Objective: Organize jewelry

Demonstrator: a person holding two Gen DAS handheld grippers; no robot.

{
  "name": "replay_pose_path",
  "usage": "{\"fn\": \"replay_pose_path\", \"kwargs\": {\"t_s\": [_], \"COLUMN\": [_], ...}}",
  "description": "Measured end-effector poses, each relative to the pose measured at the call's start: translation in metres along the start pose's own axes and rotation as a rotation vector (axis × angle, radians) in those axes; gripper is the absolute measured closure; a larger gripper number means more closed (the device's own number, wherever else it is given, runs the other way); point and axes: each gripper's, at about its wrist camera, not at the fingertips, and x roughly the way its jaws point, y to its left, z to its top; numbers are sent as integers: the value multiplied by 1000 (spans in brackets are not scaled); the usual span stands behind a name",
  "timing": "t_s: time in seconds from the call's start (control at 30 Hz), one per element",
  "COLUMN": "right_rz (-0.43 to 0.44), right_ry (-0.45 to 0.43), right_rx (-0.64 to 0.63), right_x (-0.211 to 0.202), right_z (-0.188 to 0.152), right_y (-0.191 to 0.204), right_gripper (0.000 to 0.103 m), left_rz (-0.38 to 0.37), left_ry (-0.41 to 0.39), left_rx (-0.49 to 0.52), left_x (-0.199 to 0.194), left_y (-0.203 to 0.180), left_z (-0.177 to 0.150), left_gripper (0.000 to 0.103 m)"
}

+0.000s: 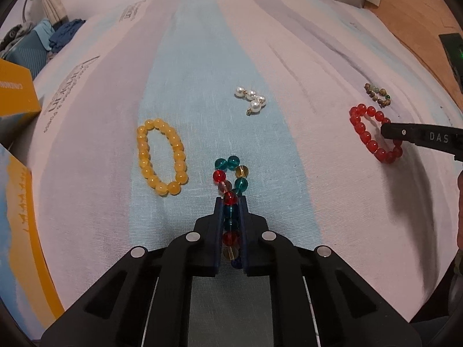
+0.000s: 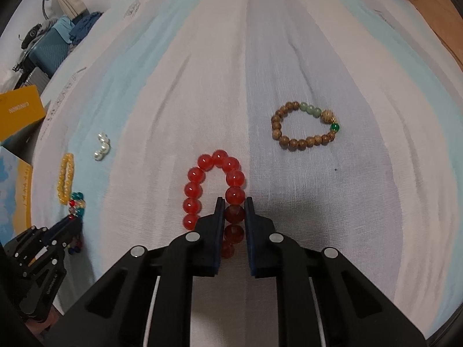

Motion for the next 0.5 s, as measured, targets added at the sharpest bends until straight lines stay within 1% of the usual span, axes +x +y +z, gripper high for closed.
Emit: {"fn": "replay_pose_path", "kwargs": {"t_s": [0.33,0.5], "right_rz": [31,38], "right_ry": [-66,-82], "right_rx": [2,-2], "right_x": [-23,-31], "right_z": [0,1], "right_y": [1,4], "right_gripper": [90,90], "left_rz": [-17,-22], "left_ry": [-21,-35], "left_rx": [0,1], "left_x": [-10,-18], "left_y": [-1,-1], "left_z": [2,4], "left_gripper": [94,94]}}
